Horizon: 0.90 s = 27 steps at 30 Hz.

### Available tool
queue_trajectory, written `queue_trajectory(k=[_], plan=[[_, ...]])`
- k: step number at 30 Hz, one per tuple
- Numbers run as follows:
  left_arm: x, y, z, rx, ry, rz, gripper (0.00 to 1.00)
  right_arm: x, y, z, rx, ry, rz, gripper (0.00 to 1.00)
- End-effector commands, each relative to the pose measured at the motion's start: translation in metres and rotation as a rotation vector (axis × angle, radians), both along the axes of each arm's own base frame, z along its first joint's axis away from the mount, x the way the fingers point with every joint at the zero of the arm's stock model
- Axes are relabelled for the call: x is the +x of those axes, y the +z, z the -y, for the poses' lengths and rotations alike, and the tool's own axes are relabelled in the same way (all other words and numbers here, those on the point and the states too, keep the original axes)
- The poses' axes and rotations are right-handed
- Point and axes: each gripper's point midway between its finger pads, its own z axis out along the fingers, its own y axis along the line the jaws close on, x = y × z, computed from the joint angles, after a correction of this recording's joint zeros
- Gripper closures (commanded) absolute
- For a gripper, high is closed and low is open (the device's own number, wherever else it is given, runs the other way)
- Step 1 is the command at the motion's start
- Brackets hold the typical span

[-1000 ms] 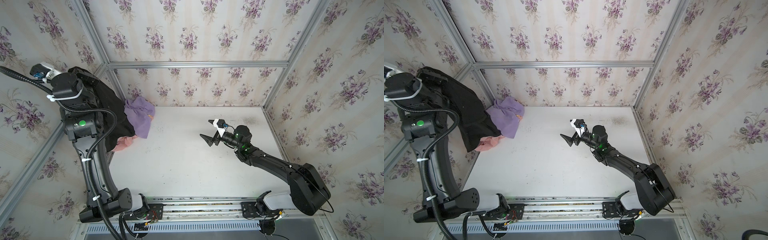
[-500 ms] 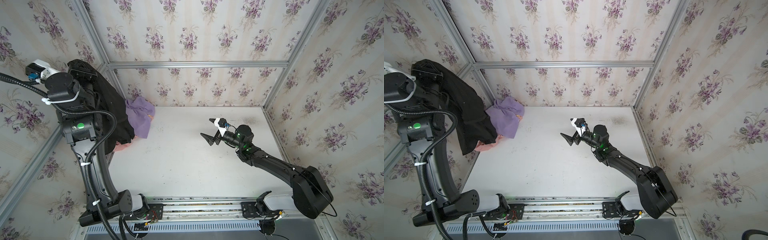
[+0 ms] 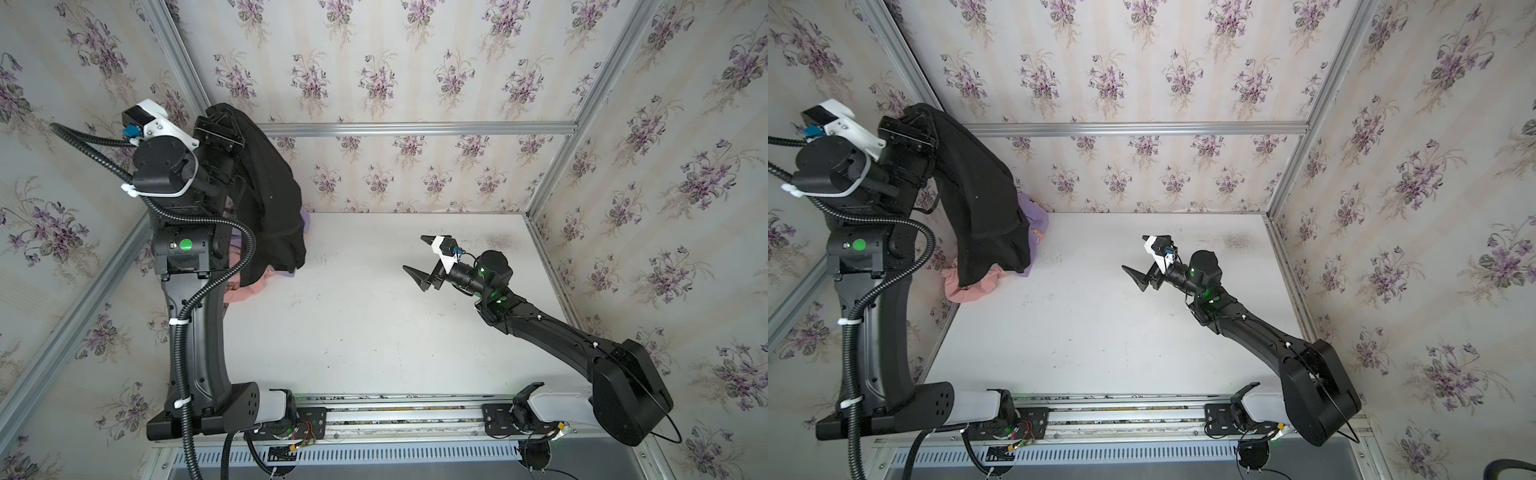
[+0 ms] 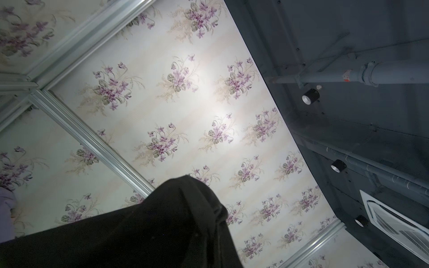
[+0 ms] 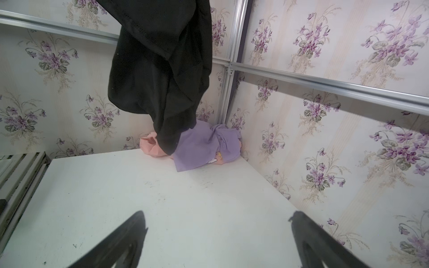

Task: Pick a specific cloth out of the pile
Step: 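Carry the black garment toward table center with left gripper while right gripper opens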

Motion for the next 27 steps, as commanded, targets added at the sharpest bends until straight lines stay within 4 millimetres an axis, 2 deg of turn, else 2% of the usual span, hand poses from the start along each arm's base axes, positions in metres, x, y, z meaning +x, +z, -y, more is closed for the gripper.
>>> queue_trajectory(k=[1,9,16,22,27], plan=[[-0.003,0.017,0.023,0.037,-0.062,0.072,0.99,-0.003,0.011,0.003,0.012,-0.011,0.037,0.00],[-0.007,0.018,0.080,0.094,-0.183,0.082,0.99,-0.011,0.024,0.009,0.009,-0.022,0.069,0.00],[-0.004,0.000,0.129,0.144,-0.300,0.048,0.99,-0.023,0.031,0.016,0.008,-0.027,0.089,0.00],[-0.013,-0.013,0.167,0.204,-0.372,0.035,0.99,-0.033,0.035,0.023,0.022,-0.033,0.105,0.00],[-0.022,-0.024,0.196,0.261,-0.416,0.028,0.99,-0.042,0.047,0.029,0.058,-0.040,0.135,0.00]])
